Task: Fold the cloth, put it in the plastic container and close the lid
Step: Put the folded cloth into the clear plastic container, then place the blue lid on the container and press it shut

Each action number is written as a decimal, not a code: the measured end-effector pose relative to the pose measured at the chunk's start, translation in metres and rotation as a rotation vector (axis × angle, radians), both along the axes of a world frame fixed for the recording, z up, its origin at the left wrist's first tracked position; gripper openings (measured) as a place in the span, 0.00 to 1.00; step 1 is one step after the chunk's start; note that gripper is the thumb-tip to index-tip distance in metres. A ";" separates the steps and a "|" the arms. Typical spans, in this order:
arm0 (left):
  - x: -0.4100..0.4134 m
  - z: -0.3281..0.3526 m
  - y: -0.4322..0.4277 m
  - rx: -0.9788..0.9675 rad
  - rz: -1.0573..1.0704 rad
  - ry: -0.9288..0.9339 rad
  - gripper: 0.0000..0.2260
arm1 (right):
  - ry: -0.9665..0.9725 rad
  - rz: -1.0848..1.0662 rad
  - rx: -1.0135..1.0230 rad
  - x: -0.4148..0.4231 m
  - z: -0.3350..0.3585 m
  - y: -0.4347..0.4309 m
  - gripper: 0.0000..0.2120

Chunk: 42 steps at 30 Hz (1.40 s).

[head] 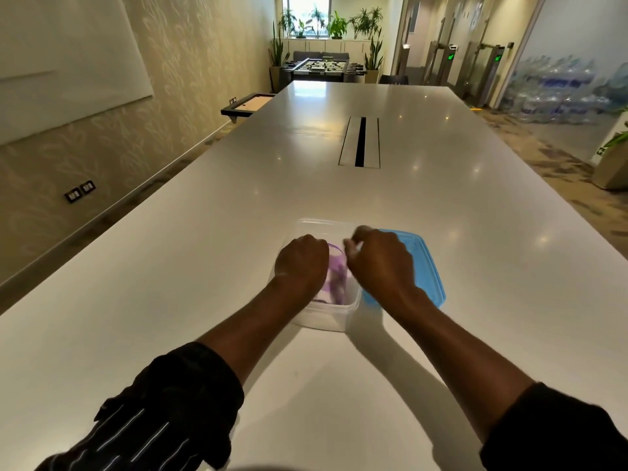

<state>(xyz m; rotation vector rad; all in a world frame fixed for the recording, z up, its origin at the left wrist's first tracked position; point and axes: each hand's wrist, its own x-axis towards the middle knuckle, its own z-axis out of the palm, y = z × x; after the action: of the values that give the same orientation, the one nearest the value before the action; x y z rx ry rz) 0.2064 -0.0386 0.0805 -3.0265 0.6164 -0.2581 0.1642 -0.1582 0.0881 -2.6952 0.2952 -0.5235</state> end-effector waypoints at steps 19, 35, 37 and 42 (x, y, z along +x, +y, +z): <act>-0.088 -0.098 -0.090 -0.156 -0.320 0.056 0.18 | 0.037 -0.017 -0.126 -0.101 -0.096 -0.097 0.05; -0.113 -0.094 -0.078 -0.223 -0.386 -0.115 0.09 | 0.026 0.004 0.008 -0.135 -0.095 -0.085 0.08; -0.110 -0.096 -0.078 -0.212 -0.386 -0.111 0.09 | -0.013 -0.009 0.128 -0.134 -0.094 -0.085 0.11; -0.106 -0.095 -0.078 -0.208 -0.397 -0.119 0.13 | -0.309 -0.178 0.459 -0.144 -0.085 -0.074 0.15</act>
<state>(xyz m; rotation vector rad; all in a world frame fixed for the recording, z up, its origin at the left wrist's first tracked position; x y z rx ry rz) 0.1000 -0.1163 -0.0146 -3.0184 1.2482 -0.5423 0.0207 -0.2324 0.0027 -2.1223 0.5013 -0.8034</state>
